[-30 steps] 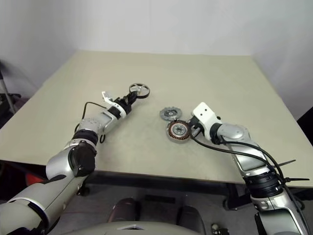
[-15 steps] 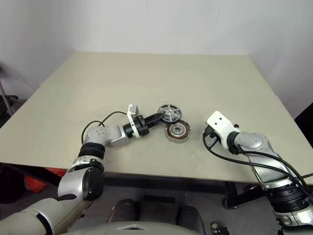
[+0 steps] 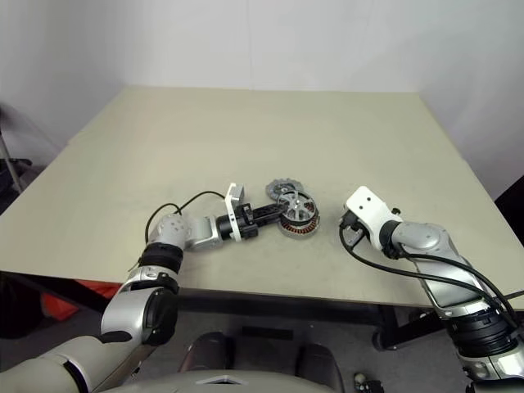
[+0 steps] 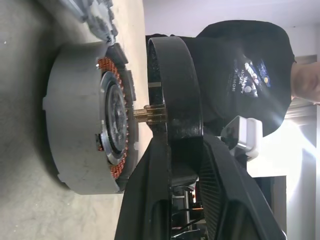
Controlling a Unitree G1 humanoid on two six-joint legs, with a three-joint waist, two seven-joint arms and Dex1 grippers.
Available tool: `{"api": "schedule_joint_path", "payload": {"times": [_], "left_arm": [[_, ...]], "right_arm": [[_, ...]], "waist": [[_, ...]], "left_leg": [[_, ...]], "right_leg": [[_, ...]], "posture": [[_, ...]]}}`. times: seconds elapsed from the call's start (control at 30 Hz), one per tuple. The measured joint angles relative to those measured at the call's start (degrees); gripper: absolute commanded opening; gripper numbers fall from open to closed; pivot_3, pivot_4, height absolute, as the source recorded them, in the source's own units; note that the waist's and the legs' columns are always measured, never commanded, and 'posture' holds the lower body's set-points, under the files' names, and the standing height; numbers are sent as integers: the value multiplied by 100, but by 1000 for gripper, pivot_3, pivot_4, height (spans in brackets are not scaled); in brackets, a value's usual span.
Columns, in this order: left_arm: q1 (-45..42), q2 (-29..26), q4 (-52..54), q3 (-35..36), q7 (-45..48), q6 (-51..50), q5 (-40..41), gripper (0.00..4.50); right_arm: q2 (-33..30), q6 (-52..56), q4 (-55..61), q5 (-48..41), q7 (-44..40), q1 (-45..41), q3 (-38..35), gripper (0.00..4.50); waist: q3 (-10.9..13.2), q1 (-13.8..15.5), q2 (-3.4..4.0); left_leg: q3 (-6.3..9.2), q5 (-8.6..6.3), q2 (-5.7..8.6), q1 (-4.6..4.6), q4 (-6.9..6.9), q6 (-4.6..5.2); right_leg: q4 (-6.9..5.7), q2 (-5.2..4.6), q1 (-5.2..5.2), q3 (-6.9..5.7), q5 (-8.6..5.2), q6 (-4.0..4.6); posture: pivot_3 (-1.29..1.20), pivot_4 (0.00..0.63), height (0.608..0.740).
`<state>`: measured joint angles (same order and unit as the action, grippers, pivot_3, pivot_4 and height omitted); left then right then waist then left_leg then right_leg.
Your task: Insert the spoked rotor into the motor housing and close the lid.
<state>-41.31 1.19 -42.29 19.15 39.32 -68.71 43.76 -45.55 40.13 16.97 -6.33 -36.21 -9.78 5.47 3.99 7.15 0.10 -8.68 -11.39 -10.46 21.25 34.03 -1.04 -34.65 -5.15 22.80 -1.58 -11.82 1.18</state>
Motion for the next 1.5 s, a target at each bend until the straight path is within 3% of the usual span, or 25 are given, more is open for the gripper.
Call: {"api": "schedule_joint_path", "payload": {"times": [0.3, 1.3, 1.4, 1.5], "left_arm": [[-80, 42, -8, -407, 184, 142, -208, 443], [-66, -244, -105, -524, 306, 492, -410, 443], [-71, -281, -105, -492, 319, 545, -400, 1336], [-133, -316, -112, -437, 280, 577, -394, 1336]], "right_arm": [[38, 19, 14, 1, 48, -2, 24, 0], [185, 44, 12, 1, 139, -239, 91, 0], [221, 43, 10, 3, 146, -309, 142, 0], [246, 43, 9, 4, 147, -317, 192, 0]], "waist": [[-1, -1, 1], [-1, -41, 2], [-2, -34, 3], [-2, -15, 4]], "left_leg": [[1, -1, -1, 0, 0, 2], [1, 3, -9, -12, 0, -5], [0, 4, -8, -13, 0, -6], [0, 3, -4, -13, 0, -5]], "right_leg": [[0, 0, 1, 0, 0, 0], [-6, 6, -2, 1, 0, 1], [-7, 5, -6, 1, 1, 1], [-6, 3, -9, 1, 1, 1]], "posture": [[0, 0, 740], [0, 0, 740], [0, 0, 740], [0, 0, 740]]}}
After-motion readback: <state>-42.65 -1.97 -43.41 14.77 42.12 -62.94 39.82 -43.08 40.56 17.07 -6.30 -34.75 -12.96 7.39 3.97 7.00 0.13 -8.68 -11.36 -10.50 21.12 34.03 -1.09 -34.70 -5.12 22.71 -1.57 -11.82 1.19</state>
